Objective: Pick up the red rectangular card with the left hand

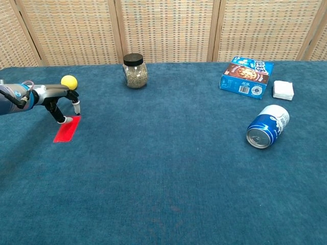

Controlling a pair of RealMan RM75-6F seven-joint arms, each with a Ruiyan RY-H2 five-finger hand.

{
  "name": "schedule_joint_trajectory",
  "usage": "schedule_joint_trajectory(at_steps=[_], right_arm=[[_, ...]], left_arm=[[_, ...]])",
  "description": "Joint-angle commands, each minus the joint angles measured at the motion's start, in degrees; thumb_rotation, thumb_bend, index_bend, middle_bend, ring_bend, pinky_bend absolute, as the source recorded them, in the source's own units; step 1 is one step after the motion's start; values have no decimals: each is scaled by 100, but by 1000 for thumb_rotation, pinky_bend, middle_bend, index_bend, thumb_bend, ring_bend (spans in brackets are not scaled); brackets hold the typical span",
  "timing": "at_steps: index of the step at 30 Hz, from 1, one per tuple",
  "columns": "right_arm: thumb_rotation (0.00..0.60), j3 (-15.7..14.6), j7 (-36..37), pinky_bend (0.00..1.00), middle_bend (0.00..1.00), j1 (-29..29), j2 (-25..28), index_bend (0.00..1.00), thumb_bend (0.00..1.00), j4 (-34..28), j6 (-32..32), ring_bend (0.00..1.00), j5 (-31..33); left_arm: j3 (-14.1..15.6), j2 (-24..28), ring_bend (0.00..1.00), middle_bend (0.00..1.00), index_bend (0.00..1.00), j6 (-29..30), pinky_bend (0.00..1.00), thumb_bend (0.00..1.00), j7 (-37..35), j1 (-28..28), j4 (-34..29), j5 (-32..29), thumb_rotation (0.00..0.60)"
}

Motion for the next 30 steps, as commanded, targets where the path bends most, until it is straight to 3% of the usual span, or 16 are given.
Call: schedule_joint_trajectory(at_steps=[1, 16, 23, 30], right_arm=[[600, 2, 6, 0, 0, -1, 1, 43, 0, 1, 4, 0, 3], [600, -8, 30, 0, 0, 2, 0, 48, 0, 18, -22, 0, 20], [600, -8, 36, 0, 0, 6, 1, 52, 0, 20, -39, 0, 35], [600, -14, 28, 0, 0, 16, -2, 59, 0, 28, -66, 0, 46]], left_arm=[[38, 25, 0, 0, 389, 0, 0, 438, -14, -4, -52, 4, 600], [234, 376, 0, 0, 396, 89, 0, 439, -74, 2, -673, -42, 600], [138, 658, 0, 0, 393, 250, 0, 439, -287, 23, -1099, 87, 600], [18, 538, 0, 0, 389, 381, 0, 433, -615, 37, -741, 421, 600]])
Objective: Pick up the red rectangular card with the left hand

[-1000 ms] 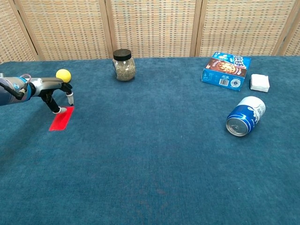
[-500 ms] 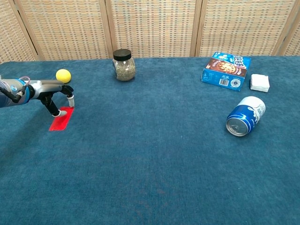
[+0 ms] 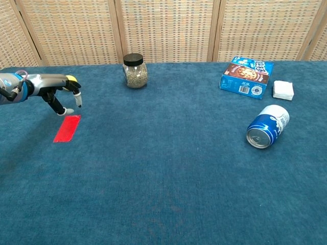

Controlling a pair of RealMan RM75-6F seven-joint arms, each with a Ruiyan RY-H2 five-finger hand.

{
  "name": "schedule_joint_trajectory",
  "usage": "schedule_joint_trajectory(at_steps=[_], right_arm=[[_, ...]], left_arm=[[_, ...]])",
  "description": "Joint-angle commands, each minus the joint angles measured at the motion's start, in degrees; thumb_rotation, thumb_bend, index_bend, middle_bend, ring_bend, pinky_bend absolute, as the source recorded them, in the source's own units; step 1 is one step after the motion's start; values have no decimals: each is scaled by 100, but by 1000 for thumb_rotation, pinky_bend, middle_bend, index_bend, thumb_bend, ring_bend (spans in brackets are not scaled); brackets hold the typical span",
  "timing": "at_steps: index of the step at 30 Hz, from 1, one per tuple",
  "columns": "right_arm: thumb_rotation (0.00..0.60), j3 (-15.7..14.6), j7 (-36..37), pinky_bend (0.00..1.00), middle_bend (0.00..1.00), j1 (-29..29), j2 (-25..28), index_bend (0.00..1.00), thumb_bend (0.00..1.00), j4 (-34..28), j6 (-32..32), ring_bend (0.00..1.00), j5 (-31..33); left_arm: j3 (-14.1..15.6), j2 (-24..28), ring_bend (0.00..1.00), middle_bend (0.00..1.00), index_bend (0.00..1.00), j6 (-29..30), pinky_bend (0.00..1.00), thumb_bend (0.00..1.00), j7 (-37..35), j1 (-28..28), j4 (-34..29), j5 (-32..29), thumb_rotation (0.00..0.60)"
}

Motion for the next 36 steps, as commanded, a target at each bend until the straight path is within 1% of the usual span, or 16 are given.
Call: schedule_joint_trajectory(at_steps=[1, 10, 14, 19, 29, 36], right_arm=[[600, -3, -6, 0, 0, 3, -5, 59, 0, 7, -9, 0, 6], [600, -4, -6, 0, 0, 15, -15, 62, 0, 30, -49, 0, 37], [600, 3, -7, 0, 0, 21, -23, 62, 0, 48, -65, 0, 60], [600, 17, 14, 0, 0, 25, -24, 62, 0, 75, -90, 0, 103], [600, 17, 47, 0, 0, 33, -18, 67, 0, 85, -117, 0, 114], [600, 23, 60, 0, 0, 27, -13, 72, 0, 87, -108, 0, 122]], left_arm=[[-12, -154, 0, 0, 389, -24, 0, 431, -93, -16, 319, 97, 600], [30, -689, 0, 0, 392, -239, 0, 429, -79, -122, 1200, 32, 600], [36, -850, 0, 0, 419, -326, 0, 428, -64, -165, 1411, 52, 600], [38, -960, 0, 0, 466, -354, 0, 434, -17, -189, 1546, 83, 600], [23, -1047, 0, 0, 470, -364, 0, 433, 49, -159, 1696, 66, 600], [4, -1086, 0, 0, 553, -384, 0, 435, 82, -137, 1780, 54, 600]])
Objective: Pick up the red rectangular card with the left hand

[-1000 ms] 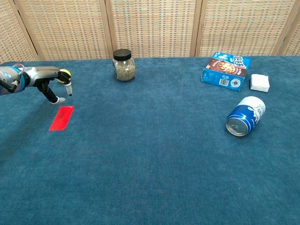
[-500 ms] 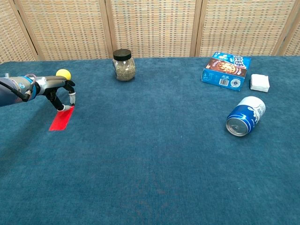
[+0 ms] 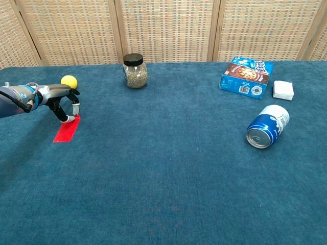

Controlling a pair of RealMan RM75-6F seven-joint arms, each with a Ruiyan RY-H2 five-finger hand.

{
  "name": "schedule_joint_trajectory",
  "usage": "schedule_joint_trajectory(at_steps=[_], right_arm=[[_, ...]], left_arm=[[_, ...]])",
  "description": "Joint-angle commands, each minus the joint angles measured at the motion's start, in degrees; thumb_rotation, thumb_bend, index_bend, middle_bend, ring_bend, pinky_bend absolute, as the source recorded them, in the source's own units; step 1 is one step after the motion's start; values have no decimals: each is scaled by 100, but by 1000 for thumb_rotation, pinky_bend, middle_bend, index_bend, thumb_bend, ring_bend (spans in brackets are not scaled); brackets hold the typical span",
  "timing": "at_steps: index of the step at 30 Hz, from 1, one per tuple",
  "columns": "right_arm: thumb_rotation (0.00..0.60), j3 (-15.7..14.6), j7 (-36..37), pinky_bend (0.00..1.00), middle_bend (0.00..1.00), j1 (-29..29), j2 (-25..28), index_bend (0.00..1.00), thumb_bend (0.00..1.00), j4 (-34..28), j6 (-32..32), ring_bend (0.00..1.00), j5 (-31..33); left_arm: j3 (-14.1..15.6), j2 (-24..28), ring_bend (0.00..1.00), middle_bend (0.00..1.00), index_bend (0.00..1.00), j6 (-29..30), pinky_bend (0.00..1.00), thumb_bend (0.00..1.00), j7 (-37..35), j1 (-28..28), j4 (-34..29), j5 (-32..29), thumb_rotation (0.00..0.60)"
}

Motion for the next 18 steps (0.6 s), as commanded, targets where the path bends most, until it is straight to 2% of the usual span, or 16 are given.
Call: schedule_joint_trajectory(at_steps=[1, 9, 18], right_arm=[[600, 0, 5, 0, 0, 0, 2, 73, 0, 0, -1, 0, 0], [600, -6, 26, 0, 0, 1, 10, 82, 0, 0, -11, 0, -4], [600, -8, 63, 0, 0, 4, 23, 86, 0, -10, -32, 0, 0]], left_arm=[[0, -12, 0, 0, 559, -1, 0, 434, 22, 5, 25, -4, 600], [-30, -47, 0, 0, 592, -13, 0, 446, 69, 6, 73, -20, 600], [-89, -21, 0, 0, 618, 25, 0, 510, 86, 21, -27, -20, 600]])
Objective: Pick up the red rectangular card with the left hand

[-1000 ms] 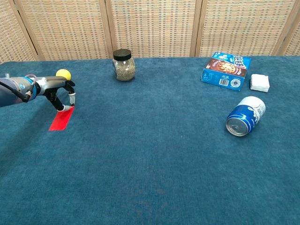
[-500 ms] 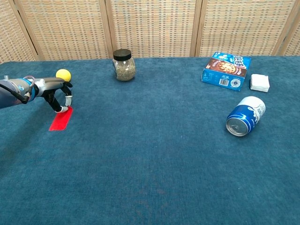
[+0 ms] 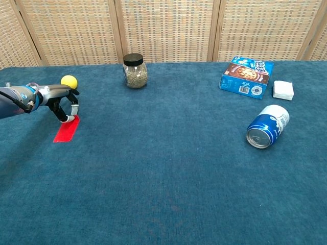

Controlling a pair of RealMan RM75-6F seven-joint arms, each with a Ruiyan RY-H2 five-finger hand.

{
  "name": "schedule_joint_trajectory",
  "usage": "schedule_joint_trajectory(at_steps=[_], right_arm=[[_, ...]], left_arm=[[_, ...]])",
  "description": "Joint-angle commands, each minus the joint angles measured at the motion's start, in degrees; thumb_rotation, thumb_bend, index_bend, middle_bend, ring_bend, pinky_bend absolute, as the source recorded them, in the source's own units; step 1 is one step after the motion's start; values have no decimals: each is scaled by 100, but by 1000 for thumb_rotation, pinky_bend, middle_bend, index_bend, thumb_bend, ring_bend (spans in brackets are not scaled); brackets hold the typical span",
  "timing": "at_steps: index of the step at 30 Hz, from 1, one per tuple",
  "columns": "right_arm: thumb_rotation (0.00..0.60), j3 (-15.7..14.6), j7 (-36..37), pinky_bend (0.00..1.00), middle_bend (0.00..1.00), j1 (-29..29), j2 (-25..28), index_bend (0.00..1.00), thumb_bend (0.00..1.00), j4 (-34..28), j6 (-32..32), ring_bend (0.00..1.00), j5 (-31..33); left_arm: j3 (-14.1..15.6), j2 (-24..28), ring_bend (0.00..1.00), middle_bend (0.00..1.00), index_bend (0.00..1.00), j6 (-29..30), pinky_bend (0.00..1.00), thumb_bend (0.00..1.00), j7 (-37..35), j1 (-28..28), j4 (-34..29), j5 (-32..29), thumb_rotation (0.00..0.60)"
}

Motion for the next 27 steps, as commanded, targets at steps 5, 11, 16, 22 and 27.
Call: schedule_joint_trajectory(at_steps=[5, 11, 16, 22, 27], right_arm=[[600, -3, 30, 0, 0, -5, 13, 87, 0, -8, -2, 0, -2], [600, -10, 50, 0, 0, -7, 27, 89, 0, -21, 0, 0, -17], [600, -16, 48, 0, 0, -21, 42, 90, 0, -63, 45, 0, -55], [600, -29, 48, 0, 0, -37, 62, 91, 0, -111, 92, 0, -100], [600, -22, 80, 0, 0, -41, 83, 93, 0, -130, 105, 0, -108]], left_arm=[[-7, 379, 0, 0, 656, 127, 0, 512, -100, 114, -693, 214, 600], [208, 1379, 0, 0, 661, 320, 0, 511, -75, 388, -2375, 438, 600], [359, 2045, 0, 0, 662, 494, 0, 510, -153, 586, -3558, 793, 600], [427, 2794, 0, 0, 668, 913, 0, 510, -286, 814, -4785, 1496, 600], [137, 2888, 0, 0, 673, 1367, 0, 512, -601, 855, -4983, 1897, 600]])
